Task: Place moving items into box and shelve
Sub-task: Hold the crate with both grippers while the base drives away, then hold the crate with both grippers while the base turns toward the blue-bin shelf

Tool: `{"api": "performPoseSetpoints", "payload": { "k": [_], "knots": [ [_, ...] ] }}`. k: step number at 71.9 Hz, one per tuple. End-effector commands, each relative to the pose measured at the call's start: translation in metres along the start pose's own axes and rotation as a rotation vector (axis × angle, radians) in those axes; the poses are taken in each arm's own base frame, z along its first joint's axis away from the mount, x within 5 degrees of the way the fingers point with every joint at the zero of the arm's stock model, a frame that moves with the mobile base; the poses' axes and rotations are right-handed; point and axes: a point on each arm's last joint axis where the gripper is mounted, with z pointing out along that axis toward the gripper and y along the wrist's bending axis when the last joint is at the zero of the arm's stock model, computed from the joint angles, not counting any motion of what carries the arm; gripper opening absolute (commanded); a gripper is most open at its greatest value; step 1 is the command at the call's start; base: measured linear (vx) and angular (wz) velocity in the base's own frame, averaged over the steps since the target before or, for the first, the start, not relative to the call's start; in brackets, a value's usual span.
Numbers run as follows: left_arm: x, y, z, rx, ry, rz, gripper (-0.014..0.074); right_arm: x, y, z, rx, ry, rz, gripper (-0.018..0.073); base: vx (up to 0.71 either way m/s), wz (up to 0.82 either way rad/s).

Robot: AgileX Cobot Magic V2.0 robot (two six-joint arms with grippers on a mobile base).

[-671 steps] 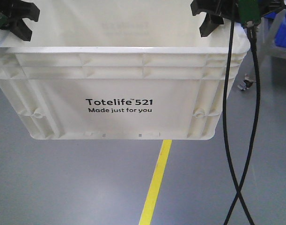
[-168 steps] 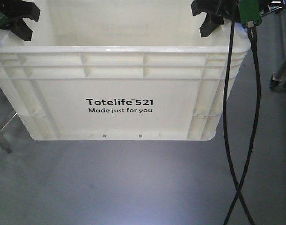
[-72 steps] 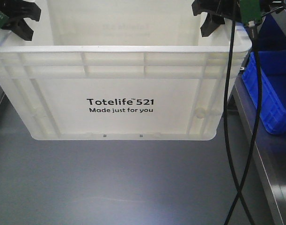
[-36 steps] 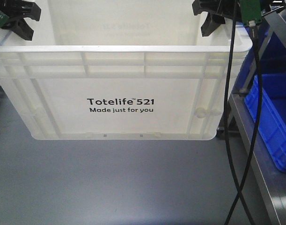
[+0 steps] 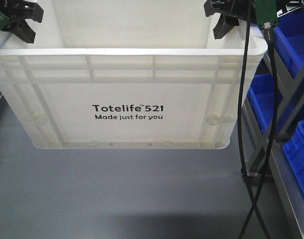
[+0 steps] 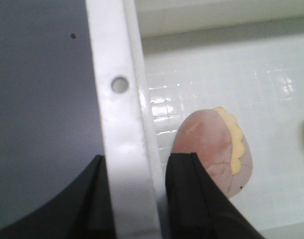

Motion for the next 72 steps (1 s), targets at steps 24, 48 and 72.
{"api": "performPoseSetpoints", "payload": {
  "k": [24,48,72],
  "knots": [
    [-0.0072,-0.0034,-0.0340,0.024,-0.189,0.011,0.0000,-0.0004,0.0046,-0.0397,-0.025,-0.104,-0.028,-0.0003,0.45,0.00],
    [-0.0072,-0.0034,-0.0340,0.024,-0.189,0.010,-0.0001,-0.0004,0.0046,-0.0397,-0.025,-0.104,-0.028,-0.0003,0.43,-0.11],
    [-0.0072,-0.0034,-0.0340,0.024,-0.189,0.010,-0.0001,-0.0004,0.0046,-0.0397,-0.025,-0.104,-0.028,-0.0003,0.43,-0.04]
  ]
}}
